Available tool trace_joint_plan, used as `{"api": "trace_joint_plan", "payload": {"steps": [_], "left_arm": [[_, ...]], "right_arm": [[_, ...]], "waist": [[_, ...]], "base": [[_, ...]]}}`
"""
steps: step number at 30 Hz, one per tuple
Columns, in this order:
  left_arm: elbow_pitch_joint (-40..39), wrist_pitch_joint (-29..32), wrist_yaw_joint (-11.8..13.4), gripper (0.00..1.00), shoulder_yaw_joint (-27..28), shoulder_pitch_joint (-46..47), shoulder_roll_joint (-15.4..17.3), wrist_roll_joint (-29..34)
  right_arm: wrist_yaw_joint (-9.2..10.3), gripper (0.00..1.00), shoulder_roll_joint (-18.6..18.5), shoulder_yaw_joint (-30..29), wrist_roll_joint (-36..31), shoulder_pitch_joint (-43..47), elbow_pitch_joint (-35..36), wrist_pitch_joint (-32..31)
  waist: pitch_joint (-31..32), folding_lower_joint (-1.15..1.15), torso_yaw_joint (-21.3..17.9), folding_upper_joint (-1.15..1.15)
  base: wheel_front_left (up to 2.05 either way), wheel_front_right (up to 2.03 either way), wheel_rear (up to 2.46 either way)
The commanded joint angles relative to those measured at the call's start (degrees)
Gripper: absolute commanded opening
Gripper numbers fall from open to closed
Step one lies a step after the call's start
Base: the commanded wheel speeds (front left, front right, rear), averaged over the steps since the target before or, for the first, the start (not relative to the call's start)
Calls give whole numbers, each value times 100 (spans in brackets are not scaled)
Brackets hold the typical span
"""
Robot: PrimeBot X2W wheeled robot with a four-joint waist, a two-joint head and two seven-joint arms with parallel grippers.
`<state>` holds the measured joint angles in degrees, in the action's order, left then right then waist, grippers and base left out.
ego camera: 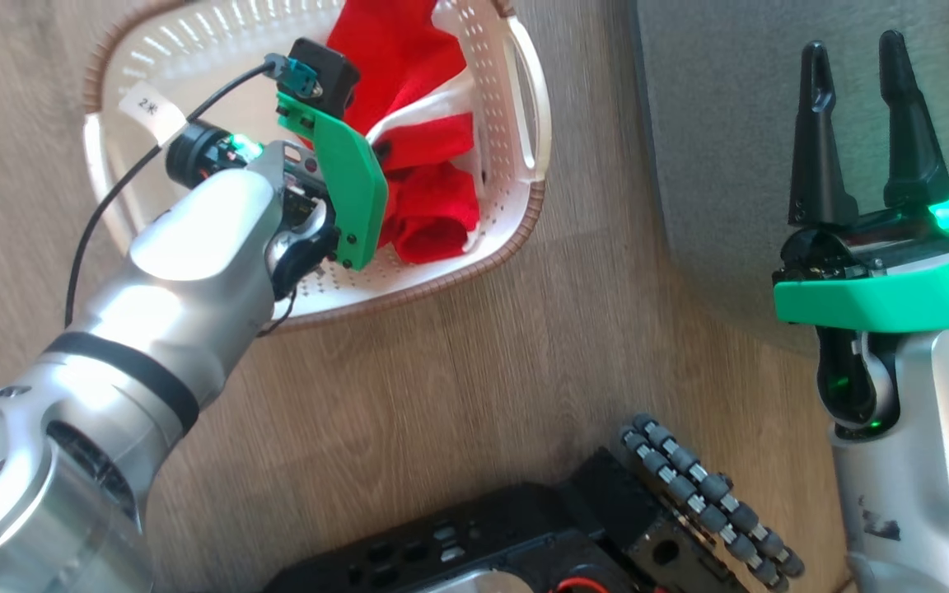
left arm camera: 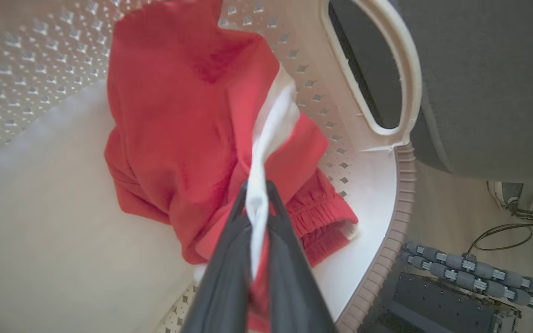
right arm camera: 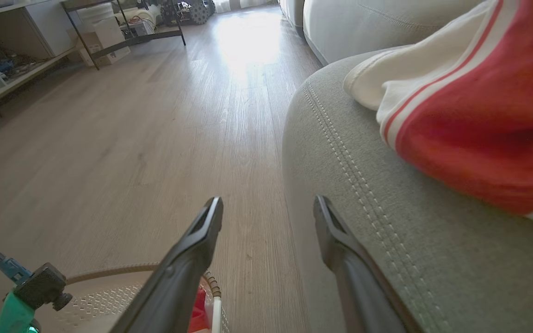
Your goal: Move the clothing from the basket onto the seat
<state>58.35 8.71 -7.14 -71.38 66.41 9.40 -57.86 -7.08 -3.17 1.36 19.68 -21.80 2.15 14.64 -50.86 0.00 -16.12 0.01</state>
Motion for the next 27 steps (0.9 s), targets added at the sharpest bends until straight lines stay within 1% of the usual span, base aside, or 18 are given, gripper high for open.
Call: {"api": "trace_joint_plan", "payload": {"steps": [1, 7, 8, 27], "left_arm": [[-159, -80, -35, 0, 46, -117, 43, -72], [-260, -331, -35, 0, -47, -285, 22, -182], [-311, -442, -35, 0, -70, -342, 10, -210], [-754, -1764, -35, 0, -168, -1028, -109, -175]], "right_arm": [[-41, 100, 17, 46, -40, 96, 129, 36], [-41, 100, -71, 18, -62, 143, 39, 36], [-41, 100, -113, 30, -64, 168, 2, 36], [-41, 100, -511, 193, 73, 684, -512, 36]], "waist": [[192, 0, 80, -1], [705, 0, 214, -1], [885, 0, 258, -1], [2936, 0, 720, -1]], "base": [[0, 0, 0], [0, 0, 0], [0, 0, 0], [0, 0, 0]]}}
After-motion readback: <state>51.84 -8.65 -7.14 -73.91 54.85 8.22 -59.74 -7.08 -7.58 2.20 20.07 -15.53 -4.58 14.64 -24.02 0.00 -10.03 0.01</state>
